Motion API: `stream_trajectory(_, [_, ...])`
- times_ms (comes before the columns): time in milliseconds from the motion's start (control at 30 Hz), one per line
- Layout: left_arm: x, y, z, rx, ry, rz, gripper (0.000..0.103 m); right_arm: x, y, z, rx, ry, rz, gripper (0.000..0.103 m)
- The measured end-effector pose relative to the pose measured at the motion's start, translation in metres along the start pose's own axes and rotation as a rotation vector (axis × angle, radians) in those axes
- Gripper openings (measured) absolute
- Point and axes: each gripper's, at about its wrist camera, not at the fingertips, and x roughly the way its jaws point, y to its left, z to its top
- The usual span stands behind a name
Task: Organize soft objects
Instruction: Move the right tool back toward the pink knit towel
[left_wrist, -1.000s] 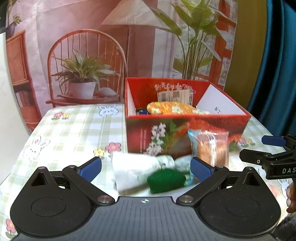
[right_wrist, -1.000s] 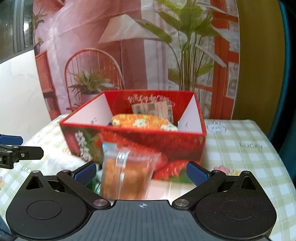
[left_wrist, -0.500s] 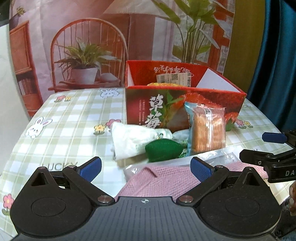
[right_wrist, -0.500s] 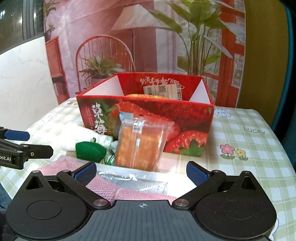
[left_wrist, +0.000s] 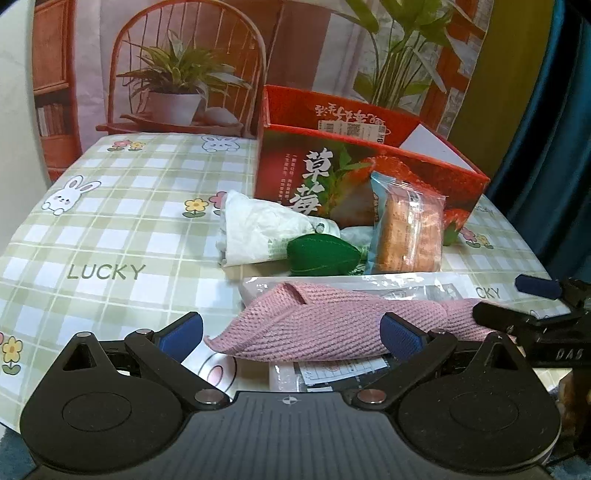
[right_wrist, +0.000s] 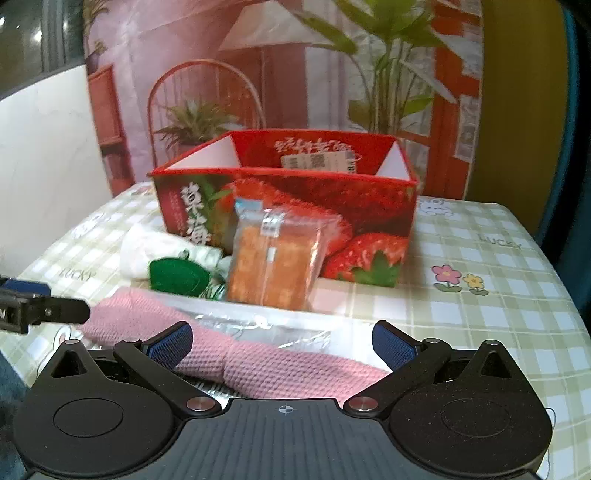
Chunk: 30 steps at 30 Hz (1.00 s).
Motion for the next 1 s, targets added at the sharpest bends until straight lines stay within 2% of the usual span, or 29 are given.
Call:
stream_trajectory(167, [0.002, 0.000, -0.004, -0.008, 0.018, -0.027, 0.099, 0.004, 0.004, -0.007, -0.017, 0.030, 0.013, 0.103])
stream_trajectory(400, [-0.003, -0.007, -0.008, 0.016, 0.037, -0.137, 0.095, -0.003, 0.001, -0.008, -0.076, 0.093, 0.027, 0.103])
stream_trajectory(533, [0.000, -0.010, -0.010, 0.022, 0.050, -0.147, 0.094, -0.004, 0.006, -0.020, -0.202, 0.173, 0.040, 0.103])
stream_trajectory(667, [0.007, -0.008, -0.012, 0.012, 0.074, -0.157, 0.089, 0.009, 0.009, -0.033, -0.205, 0.242, 0.069, 0.103])
stream_trajectory(767, [0.007, -0.006, -0.012, 0.006, 0.078, -0.162, 0.085, 0.024, 0.015, -0.041, -0.238, 0.285, 0.038, 0.102])
stream_trajectory(1000, [0.014, 0.000, -0.014, -0.029, 0.100, -0.174, 0.071, 0.038, 0.015, -0.047, -0.218, 0.280, 0.024, 0.102])
